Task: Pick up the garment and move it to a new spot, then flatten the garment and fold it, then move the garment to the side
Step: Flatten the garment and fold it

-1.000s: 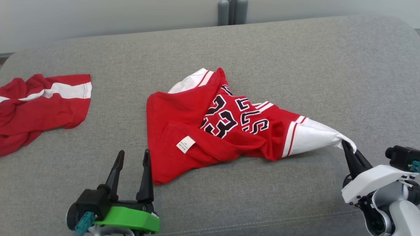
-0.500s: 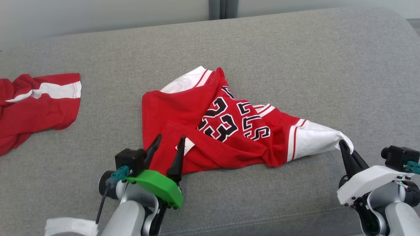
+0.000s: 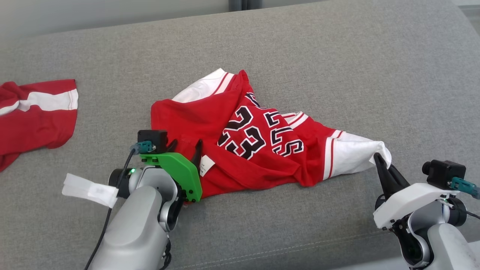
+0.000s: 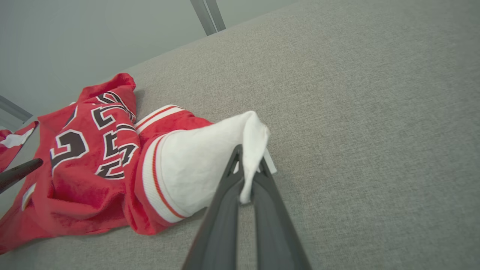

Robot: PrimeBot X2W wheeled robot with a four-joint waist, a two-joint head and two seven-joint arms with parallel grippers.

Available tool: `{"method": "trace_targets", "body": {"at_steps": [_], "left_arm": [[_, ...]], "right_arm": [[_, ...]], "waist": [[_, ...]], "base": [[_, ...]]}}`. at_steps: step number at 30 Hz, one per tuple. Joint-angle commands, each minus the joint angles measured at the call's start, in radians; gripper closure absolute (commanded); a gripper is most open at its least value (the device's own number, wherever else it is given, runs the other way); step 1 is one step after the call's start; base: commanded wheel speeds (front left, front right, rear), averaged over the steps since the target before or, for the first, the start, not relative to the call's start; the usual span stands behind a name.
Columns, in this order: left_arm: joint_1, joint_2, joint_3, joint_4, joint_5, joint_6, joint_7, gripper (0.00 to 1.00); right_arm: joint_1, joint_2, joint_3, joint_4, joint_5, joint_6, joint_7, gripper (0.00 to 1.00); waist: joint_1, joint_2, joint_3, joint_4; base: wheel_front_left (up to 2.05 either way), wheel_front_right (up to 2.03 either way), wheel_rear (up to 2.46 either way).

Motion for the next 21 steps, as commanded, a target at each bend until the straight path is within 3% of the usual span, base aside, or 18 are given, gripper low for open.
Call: {"method": "trace_targets", "body": {"at_steps": [1, 5, 14, 15, 16, 17, 18, 21], "left_arm": [[-0.015, 0.004, 0.003, 0.005, -0.002, 0.003, 0.000, 0.00], [-0.071, 0.004, 0.006, 0.079, -0.007, 0.015, 0.009, 0.00], [-0.129, 0.004, -0.044, 0.160, -0.026, -0.007, 0.077, 0.00], [-0.131, 0.004, -0.049, 0.162, -0.027, -0.008, 0.078, 0.12], [-0.135, 0.004, -0.053, 0.161, -0.026, -0.011, 0.076, 0.53], [-0.139, 0.004, -0.056, 0.159, -0.027, -0.013, 0.072, 0.71], [-0.142, 0.004, -0.059, 0.156, -0.029, -0.015, 0.069, 0.97], [-0.142, 0.004, -0.069, 0.145, -0.031, -0.022, 0.070, 1.00]], "right_arm": [[-0.009, -0.003, 0.000, 0.003, 0.004, 0.000, -0.005, 1.00], [-0.020, -0.007, 0.010, 0.012, 0.009, 0.000, -0.015, 1.00], [-0.028, -0.009, 0.014, 0.032, 0.018, 0.000, -0.038, 1.00], [-0.030, -0.009, 0.014, 0.034, 0.018, 0.000, -0.040, 1.00], [-0.031, -0.009, 0.014, 0.035, 0.018, 0.000, -0.040, 1.00], [-0.032, -0.009, 0.014, 0.036, 0.018, 0.000, -0.042, 1.00], [-0.033, -0.008, 0.013, 0.037, 0.017, 0.000, -0.042, 1.00], [-0.033, -0.009, 0.012, 0.040, 0.019, 0.000, -0.046, 1.00]], "waist": [[-0.0001, 0.0000, 0.008, -0.008], [-0.0001, 0.0000, 0.021, -0.016], [-0.0001, 0.0000, 0.029, -0.012], [-0.0001, 0.0000, 0.029, -0.010], [-0.0001, 0.0000, 0.029, -0.009], [-0.0001, 0.0000, 0.029, -0.008], [-0.0001, 0.0000, 0.029, -0.006], [-0.0001, 0.0000, 0.028, -0.001]], "base": [[0.00, 0.00, 0.00], [0.00, 0.00, 0.00], [0.00, 0.00, 0.00], [0.00, 0.00, 0.00], [0.00, 0.00, 0.00], [0.00, 0.00, 0.00], [0.00, 0.00, 0.00], [0.00, 0.00, 0.00]]}}
